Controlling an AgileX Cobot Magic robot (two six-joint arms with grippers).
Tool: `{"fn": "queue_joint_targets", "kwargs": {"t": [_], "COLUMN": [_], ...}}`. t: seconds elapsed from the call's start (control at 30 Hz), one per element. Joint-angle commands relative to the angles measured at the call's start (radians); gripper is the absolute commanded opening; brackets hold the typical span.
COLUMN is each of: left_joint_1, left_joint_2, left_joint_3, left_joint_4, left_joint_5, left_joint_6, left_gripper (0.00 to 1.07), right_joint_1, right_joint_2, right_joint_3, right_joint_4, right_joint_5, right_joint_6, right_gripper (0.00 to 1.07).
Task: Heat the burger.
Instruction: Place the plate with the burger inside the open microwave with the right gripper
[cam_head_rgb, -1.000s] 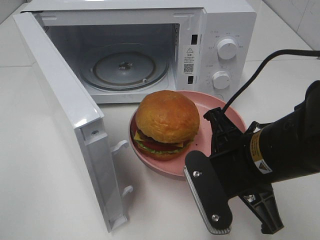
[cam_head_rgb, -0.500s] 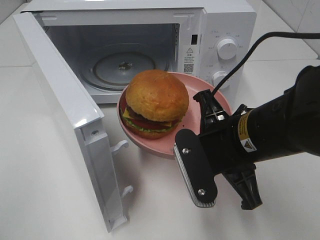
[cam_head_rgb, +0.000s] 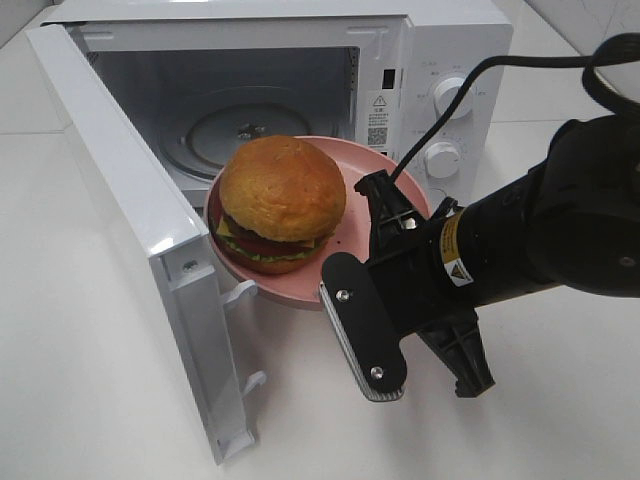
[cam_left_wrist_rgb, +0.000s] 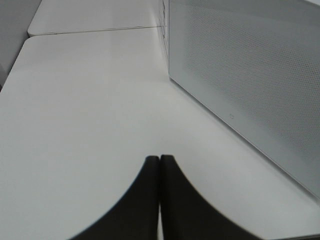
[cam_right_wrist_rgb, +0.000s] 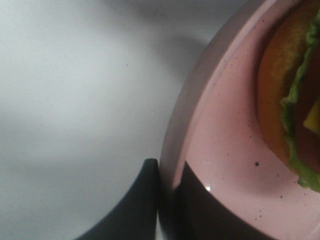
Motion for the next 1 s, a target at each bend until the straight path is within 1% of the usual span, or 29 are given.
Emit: {"fn": "queue_joint_targets", "kwargs": {"t": [0.03,0.13,0.27,0.47,0.53,0.63,0.7,0.73,0.8,0.83,0.87,0.9,0.97,1.0], "left_joint_1": [0.001,0.001,0.001,0.001,0.001,0.001,0.001,0.001,0.001,0.001,0.001,0.001,0.001,0.001], "left_joint_2": [-0.018,-0.018,-0.018,-0.018,-0.018,-0.018,-0.018,-0.018,-0.018,-0.018,-0.018,-0.018,-0.018,-0.018], "left_joint_3": [0.0,0.0,0.0,0.0,0.0,0.0,0.0,0.0,0.0,0.0,0.0,0.0,0.0,0.0], "left_joint_4": [-0.006,-0.006,-0.005,-0.007,-0.007,-0.007,-0.007,-0.007,-0.007,-0.007,-0.007,-0.007,-0.007,-0.007], "left_joint_5": [-0.014,-0.014,-0.014,-0.014,-0.014,-0.014,-0.014,-0.014,-0.014,-0.014,-0.014,-0.014,-0.014,-0.014], "left_joint_6": [-0.001,-0.001,-0.001,-0.001,-0.001,-0.001,-0.001,-0.001,-0.001,-0.001,-0.001,-0.001,-0.001,-0.001], "left_gripper": [0.0,0.0,0.0,0.0,0.0,0.0,0.0,0.0,0.0,0.0,0.0,0.0,0.0,0.0], "right_joint_1": [-0.005,-0.005,-0.005,-0.005,-0.005,-0.005,-0.005,-0.005,-0.005,-0.005,-0.005,-0.005,-0.005,-0.005], "right_joint_2": [0.005,0.023,0.042,0.042,0.042,0.042,0.042,0.042,0.042,0.042,0.042,0.042,0.042,0.042], "right_joint_3": [-0.03,-0.044,-0.063,-0.063,-0.063,-0.063,-0.063,-0.063,-0.063,-0.063,-0.063,-0.063,-0.063,-0.063], "right_joint_4": [0.0,0.002,0.048,0.079,0.12,0.14,0.219,0.219,0.349,0.349,0.39,0.39,0.463,0.463], "right_joint_5": [-0.058,-0.058,-0.052,-0.036,-0.004,0.004,0.028,0.028,0.032,0.032,0.032,0.032,0.036,0.036], "right_joint_6": [-0.018,-0.021,-0.032,-0.044,-0.072,-0.092,-0.171,-0.171,-0.287,-0.287,-0.32,-0.32,-0.402,-0.402], "right_gripper": [0.0,0.0,0.0,0.0,0.0,0.0,0.0,0.0,0.0,0.0,0.0,0.0,0.0,0.0]}}
